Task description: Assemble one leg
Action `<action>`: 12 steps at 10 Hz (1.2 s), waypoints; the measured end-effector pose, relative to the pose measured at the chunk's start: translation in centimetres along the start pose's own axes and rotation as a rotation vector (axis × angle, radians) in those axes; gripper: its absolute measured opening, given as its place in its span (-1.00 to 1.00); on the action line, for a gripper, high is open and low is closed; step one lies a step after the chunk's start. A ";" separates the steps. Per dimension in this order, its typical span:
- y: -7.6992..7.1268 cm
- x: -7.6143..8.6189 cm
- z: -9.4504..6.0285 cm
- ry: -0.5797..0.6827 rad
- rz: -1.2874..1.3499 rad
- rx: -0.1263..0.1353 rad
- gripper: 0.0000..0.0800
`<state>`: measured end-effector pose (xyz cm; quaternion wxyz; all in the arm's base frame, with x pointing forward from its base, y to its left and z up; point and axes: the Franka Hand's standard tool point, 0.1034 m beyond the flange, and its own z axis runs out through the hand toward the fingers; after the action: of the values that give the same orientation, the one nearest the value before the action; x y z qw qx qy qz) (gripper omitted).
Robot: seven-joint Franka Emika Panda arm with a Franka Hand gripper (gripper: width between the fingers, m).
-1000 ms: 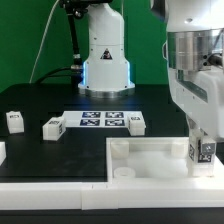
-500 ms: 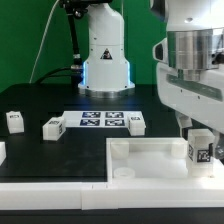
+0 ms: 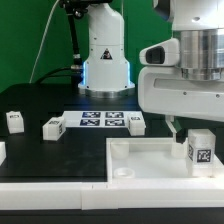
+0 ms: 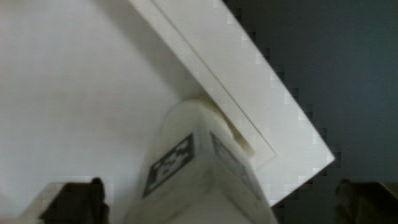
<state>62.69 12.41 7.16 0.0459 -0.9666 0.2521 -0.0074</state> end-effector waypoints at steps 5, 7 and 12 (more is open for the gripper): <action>0.5 0.4 -0.1 0.011 -0.421 -0.014 0.62; 0.5 0.4 0.0 0.010 -0.402 -0.014 0.57; 0.5 0.4 0.0 0.011 -0.358 -0.015 -0.27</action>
Offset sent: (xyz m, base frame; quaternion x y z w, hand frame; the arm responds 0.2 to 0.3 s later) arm -0.0007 -0.0003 0.0032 -0.0021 -0.0134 -0.1656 0.9861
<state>62.81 11.74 7.15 0.0354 -0.9963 0.0764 -0.0187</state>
